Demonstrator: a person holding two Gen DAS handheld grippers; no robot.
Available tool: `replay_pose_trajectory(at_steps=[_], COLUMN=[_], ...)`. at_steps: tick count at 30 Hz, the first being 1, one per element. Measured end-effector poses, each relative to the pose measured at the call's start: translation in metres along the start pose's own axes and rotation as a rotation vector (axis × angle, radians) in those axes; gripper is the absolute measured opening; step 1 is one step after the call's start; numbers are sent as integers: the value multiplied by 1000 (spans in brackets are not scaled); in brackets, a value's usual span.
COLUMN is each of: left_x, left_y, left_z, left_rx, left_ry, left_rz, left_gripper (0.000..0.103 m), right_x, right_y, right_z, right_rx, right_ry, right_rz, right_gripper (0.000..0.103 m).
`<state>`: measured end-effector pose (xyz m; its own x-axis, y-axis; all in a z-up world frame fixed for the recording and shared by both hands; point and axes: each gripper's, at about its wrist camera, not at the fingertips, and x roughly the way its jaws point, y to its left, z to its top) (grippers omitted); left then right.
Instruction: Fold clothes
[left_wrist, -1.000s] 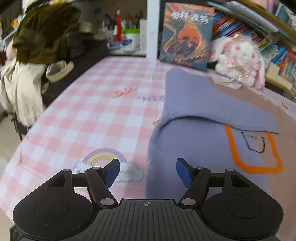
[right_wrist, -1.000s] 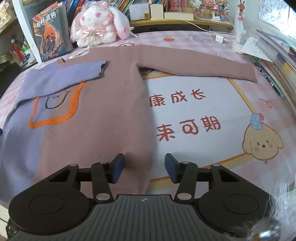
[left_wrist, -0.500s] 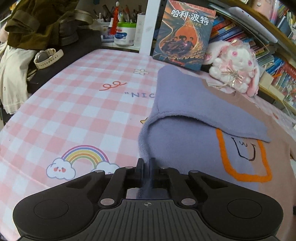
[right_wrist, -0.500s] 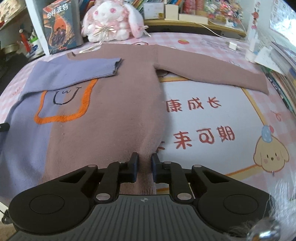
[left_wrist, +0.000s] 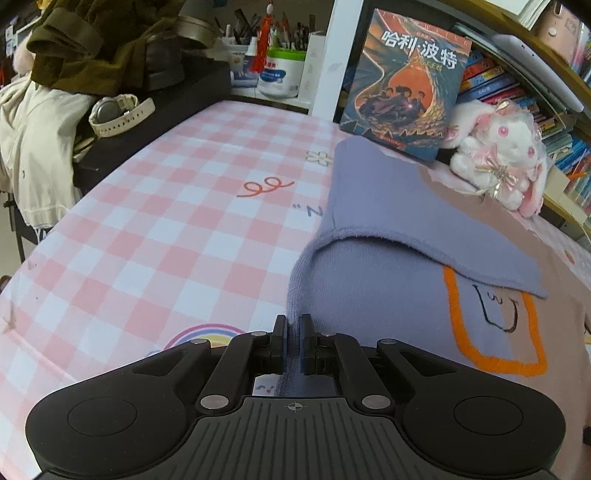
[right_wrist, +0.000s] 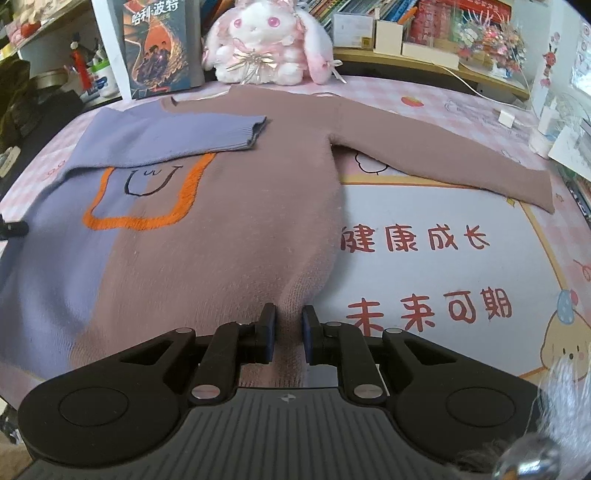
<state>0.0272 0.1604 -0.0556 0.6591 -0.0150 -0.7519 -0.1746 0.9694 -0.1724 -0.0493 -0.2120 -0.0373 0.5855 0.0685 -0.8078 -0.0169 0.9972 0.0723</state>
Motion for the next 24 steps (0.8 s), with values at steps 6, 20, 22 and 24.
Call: replay_pose_trajectory(at_steps=[6,20,22,24], left_x=[-22,-72,-73,-73], left_y=[-4,-53,-56,-58], left_z=[-2,-41,-49,-53], left_rx=[-14,214,253,273], left_ry=[-35,-46,-33,-26], left_rz=[17,-164,-176,-189], left_gripper=[19,70,73,78], right_x=[-6,-46,-49,-53], right_y=[0,32,37,40], right_z=[-2,-23,-29,-35], right_rx=[31,43,46,48], right_ry=[-12,-115,-112,-106], right_rz=[-32,-95,-107,-120], right_gripper=[30,71,73,75])
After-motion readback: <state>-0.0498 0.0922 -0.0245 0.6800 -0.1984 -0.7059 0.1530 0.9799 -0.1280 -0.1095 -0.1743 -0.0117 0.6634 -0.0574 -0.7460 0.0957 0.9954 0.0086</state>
